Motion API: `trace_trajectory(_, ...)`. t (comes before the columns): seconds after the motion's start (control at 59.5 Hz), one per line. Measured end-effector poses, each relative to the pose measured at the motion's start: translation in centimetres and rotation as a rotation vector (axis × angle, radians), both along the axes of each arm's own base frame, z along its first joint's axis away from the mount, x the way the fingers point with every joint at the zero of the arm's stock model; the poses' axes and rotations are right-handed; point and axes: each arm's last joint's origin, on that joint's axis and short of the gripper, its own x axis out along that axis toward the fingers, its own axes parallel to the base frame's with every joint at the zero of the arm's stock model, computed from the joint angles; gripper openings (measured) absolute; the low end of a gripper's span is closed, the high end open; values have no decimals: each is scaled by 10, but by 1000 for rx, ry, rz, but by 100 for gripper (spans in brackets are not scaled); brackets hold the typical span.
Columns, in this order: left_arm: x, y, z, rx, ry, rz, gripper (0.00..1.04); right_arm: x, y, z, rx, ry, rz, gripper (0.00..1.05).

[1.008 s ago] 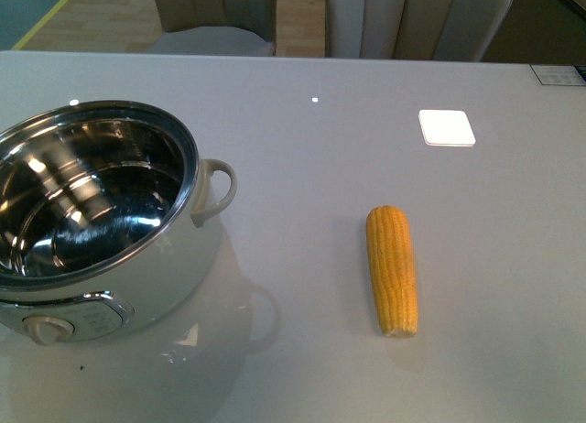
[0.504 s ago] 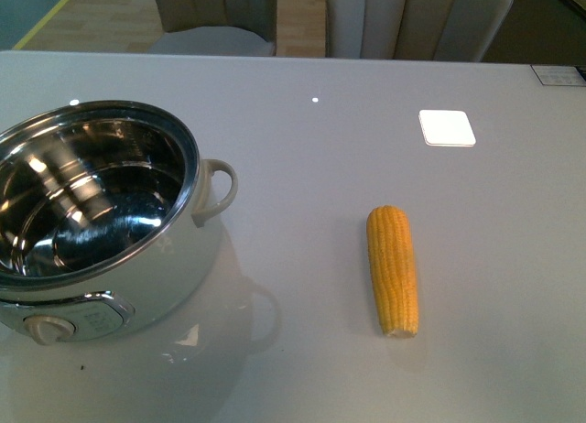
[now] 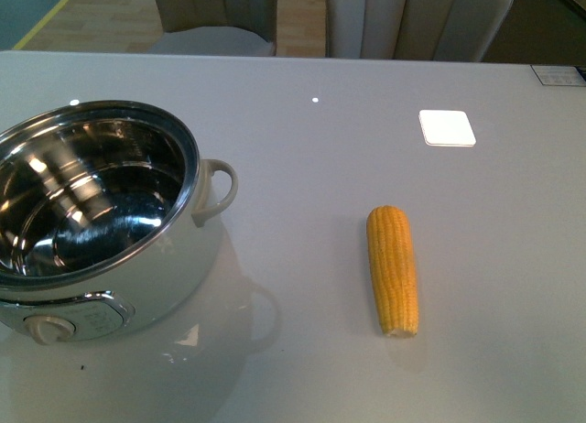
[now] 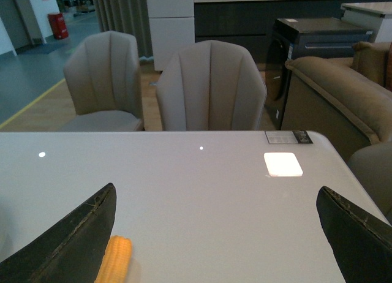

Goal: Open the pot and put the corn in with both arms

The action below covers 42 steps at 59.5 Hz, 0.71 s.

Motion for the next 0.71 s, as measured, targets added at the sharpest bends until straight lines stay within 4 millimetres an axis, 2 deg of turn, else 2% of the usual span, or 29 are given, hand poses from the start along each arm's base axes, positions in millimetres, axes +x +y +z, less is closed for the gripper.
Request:
trace_trajectory(0.202, 0, 0, 0, 0, 0, 0, 98, 0, 0, 0, 4, 13, -5, 96)
trace_trajectory(0.235, 0, 0, 0, 0, 0, 0, 98, 1, 0, -1, 18, 120, -23, 96)
trace_trajectory(0.269, 0, 0, 0, 0, 0, 2, 98, 2, 0, 0, 43, 337, -54, 96)
trace_trajectory(0.336, 0, 0, 0, 0, 0, -1, 98, 4, 2, -3, 45, 649, -66, 96)
trace_trajectory(0.403, 0, 0, 0, 0, 0, 0, 98, 2, 3, -12, 34, 841, -66, 96)
trace_trajectory(0.554, 0, 0, 0, 0, 0, 0, 98, 10, 7, -16, 17, 907, -53, 96)
trace_trajectory(0.706, 0, 0, 0, 0, 0, 0, 98, 31, 14, -18, -28, 894, -52, 96)
